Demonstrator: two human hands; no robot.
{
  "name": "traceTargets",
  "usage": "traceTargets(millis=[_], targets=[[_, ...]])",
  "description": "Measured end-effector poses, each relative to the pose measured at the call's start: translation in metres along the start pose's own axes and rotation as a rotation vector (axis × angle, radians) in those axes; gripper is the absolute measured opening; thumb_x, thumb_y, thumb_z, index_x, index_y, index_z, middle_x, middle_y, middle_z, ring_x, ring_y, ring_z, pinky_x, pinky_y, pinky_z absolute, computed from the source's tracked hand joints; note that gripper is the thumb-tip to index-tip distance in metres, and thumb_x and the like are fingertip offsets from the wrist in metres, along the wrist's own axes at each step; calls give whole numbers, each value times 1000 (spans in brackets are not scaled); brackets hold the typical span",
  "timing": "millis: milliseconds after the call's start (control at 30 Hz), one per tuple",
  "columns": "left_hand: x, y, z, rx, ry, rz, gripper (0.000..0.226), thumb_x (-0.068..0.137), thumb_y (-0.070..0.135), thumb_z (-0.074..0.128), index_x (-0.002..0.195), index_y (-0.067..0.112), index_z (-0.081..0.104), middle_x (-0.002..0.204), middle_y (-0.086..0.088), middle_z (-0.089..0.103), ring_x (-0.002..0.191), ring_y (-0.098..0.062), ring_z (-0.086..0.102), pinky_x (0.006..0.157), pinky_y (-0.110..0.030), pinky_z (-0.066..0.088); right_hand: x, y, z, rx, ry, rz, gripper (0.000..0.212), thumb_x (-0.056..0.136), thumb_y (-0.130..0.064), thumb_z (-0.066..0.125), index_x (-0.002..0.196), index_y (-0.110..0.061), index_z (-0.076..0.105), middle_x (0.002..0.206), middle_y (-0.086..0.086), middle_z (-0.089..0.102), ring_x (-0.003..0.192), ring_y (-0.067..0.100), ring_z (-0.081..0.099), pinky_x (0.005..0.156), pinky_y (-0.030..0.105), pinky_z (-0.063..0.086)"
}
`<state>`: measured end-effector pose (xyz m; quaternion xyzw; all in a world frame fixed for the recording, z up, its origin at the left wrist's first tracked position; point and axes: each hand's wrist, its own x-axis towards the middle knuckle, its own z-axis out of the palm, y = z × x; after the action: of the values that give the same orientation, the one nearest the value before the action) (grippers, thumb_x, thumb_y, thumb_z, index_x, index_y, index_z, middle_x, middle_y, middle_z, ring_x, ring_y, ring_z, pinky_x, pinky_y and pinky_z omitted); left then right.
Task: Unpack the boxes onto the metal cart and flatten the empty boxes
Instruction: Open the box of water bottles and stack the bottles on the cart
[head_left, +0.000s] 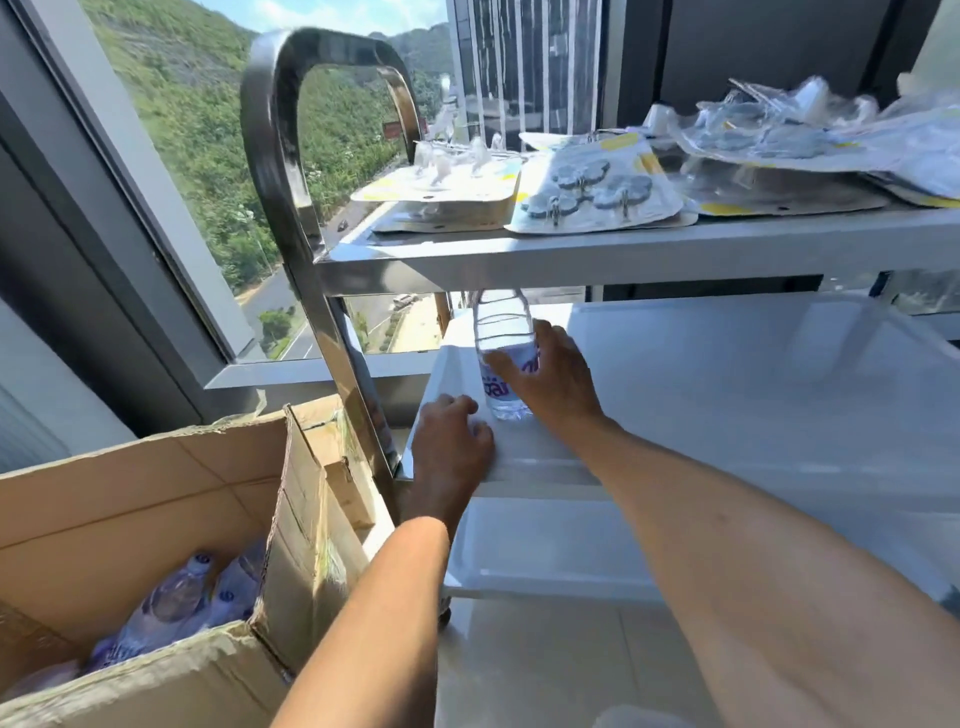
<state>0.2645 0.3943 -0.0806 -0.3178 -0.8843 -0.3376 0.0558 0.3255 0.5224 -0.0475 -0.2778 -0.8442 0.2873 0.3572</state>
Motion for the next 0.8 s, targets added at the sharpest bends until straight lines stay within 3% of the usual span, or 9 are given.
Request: traceTargets(millis=[67, 167, 300, 400, 533, 700, 800], targets=[[-1, -5, 8, 109, 100, -19, 38, 80, 25, 58, 112, 7, 65, 119, -14, 58, 116, -31, 47, 97, -39, 42, 0, 4, 11, 7, 47, -4, 50, 81, -54, 67, 93, -9, 49, 89, 8, 55, 90, 30, 55, 71, 29, 36], [0, -6, 13, 220, 99, -150, 48, 83, 34, 51, 122, 6, 57, 135, -23, 46, 130, -37, 34, 111, -45, 27, 17, -3, 24, 66, 138, 15, 48, 85, -52, 64, 99, -7, 56, 92, 10, 62, 94, 31, 56, 76, 30, 36], [-5, -1, 8, 187, 33, -226, 41, 87, 36, 45, 117, 9, 53, 115, -16, 52, 108, -34, 47, 101, -44, 36, 42, -5, 37, 131, 152, 115, 47, 92, -44, 55, 118, -5, 54, 93, 11, 63, 102, 34, 56, 80, 31, 35], [-5, 1, 8, 191, 43, -230, 41, 86, 35, 44, 117, 10, 52, 112, -14, 52, 106, -33, 48, 99, -43, 38, 50, -1, 48, 180, 162, 154, 57, 95, -41, 53, 138, -5, 42, 119, 17, 60, 117, 32, 51, 97, 33, 36], [-6, 2, 12, 222, 33, -251, 40, 87, 37, 43, 117, 12, 51, 114, -13, 51, 108, -30, 46, 99, -42, 38, 60, 1, 62, 190, 143, 156, 60, 98, -35, 52, 145, -4, 32, 146, 15, 43, 133, 30, 40, 108, 33, 29], [-12, 3, 14, 230, 26, -269, 37, 86, 33, 43, 113, 10, 54, 115, -13, 50, 111, -31, 44, 98, -41, 33, 77, -1, 72, 227, 155, 164, 45, 95, -31, 54, 128, -2, 44, 128, 18, 53, 121, 34, 47, 97, 34, 35], [-19, 5, 12, 230, 9, -280, 35, 86, 33, 41, 111, 11, 53, 115, -13, 50, 112, -31, 43, 98, -40, 32, 74, 4, 75, 204, 133, 148, 49, 91, -38, 59, 125, -6, 44, 120, 16, 55, 115, 32, 50, 92, 32, 36]])
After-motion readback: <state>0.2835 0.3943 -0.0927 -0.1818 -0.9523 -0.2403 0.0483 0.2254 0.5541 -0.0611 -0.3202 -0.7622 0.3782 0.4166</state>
